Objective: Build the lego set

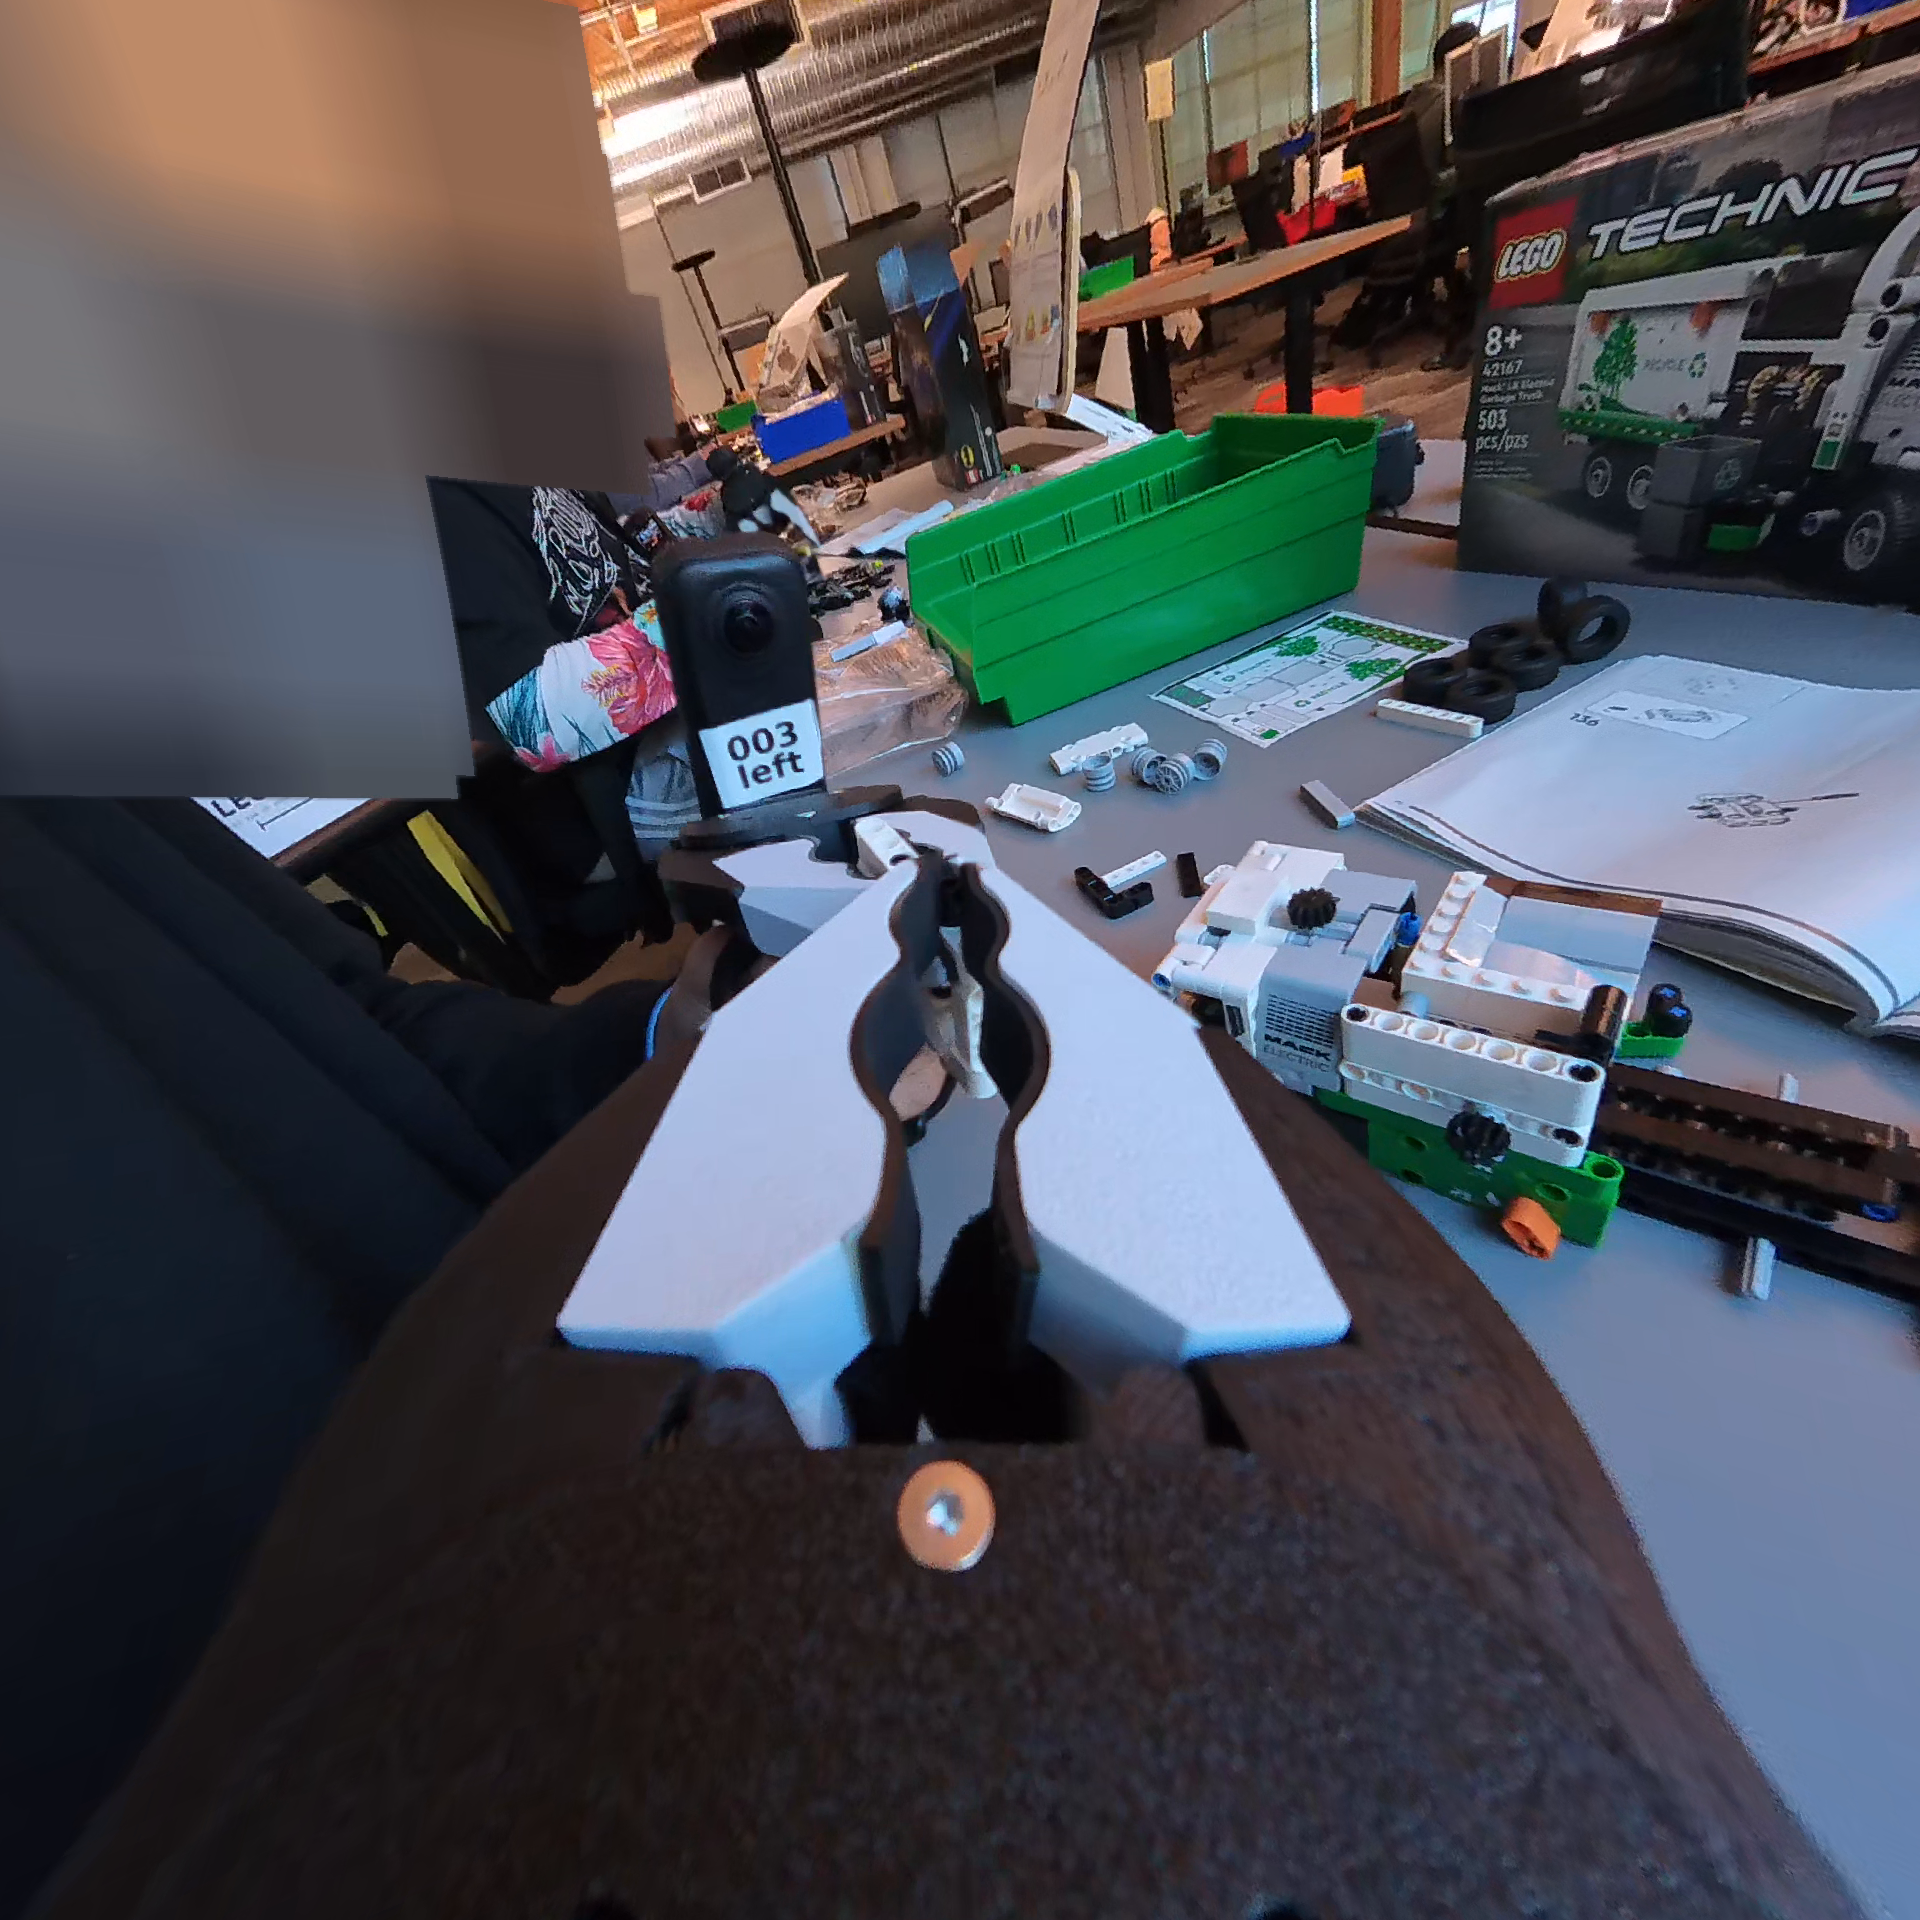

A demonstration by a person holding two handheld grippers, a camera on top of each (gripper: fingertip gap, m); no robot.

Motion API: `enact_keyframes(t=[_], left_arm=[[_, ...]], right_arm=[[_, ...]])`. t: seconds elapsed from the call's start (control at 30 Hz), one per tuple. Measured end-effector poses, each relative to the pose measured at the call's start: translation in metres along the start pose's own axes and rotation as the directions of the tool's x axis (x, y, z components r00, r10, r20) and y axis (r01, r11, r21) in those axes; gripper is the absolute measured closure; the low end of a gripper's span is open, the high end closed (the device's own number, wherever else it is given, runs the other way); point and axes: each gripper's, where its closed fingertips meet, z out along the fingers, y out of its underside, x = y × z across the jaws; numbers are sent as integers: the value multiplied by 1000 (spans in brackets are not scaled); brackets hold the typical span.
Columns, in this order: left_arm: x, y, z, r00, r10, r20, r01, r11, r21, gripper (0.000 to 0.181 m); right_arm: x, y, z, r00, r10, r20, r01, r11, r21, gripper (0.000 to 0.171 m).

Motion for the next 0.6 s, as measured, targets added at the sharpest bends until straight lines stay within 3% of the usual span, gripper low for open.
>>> enact_keyframes(t=[0.17, 0.23, 0.33, 0.47, 0.57, 0.6], left_arm=[[7, -5, -1, 999, -14, -45, 16, 999, 31, 175], [9, -9, -3, 997, -34, -74, 38, 997, 60, 175], [12, -16, -5, 987, -96, -133, 110, 988, 104, 175], [15, -19, -4, 972, -148, -183, 172, 978, 121, 175], [19, -12, 1, 969, -154, -193, 172, 982, 79, 175], [19, -9, 3, 971, -151, -183, 165, 984, 63, 174]], right_arm=[[-6, -6, -2, 999, 14, 42, -15, 1000, 28, 166], [-11, -16, -11, 995, 29, 94, -36, 997, 73, 145], [-7, -3, -21, 992, 63, 111, -68, 997, 43, 146], [-23, 23, -6, 985, 55, 166, -56, 998, 1, 142], [-18, 23, -1, 993, 29, 117, -36, 998, 57, 163], [-16, 25, -2, 993, 21, 112, -27, 998, 58, 164]])
